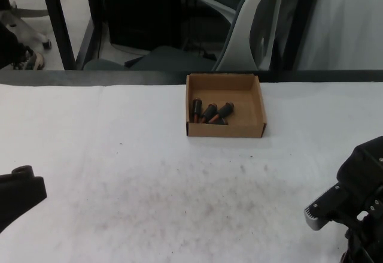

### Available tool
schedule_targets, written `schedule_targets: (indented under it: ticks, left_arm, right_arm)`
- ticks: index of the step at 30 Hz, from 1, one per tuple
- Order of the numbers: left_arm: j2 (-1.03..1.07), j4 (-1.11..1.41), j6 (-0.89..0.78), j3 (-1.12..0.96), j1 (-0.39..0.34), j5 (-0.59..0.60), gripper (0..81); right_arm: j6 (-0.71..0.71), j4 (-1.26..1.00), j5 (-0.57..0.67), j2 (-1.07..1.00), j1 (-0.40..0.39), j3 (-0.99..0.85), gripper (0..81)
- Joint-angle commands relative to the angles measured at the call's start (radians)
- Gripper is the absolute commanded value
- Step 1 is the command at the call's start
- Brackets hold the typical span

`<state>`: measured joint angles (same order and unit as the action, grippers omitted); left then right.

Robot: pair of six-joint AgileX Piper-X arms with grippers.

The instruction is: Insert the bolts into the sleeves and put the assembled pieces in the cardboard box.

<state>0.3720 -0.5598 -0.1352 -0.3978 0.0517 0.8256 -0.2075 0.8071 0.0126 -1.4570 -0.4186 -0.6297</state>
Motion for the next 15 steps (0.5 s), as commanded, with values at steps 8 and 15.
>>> schedule_targets:
  ticks: [8,15]
  left_arm:
    - [-0.007,0.033,0.037,0.0,-0.016,0.171,0.8]
    - [-0.007,0.033,0.28,0.0,-0.158,0.247,0.8]
  right_arm:
    - [0.225,-0.13,0.124,0.416,-0.007,0.015,0.2]
    - [0.343,-0.14,0.169,0.761,-0.007,0.015,0.2]
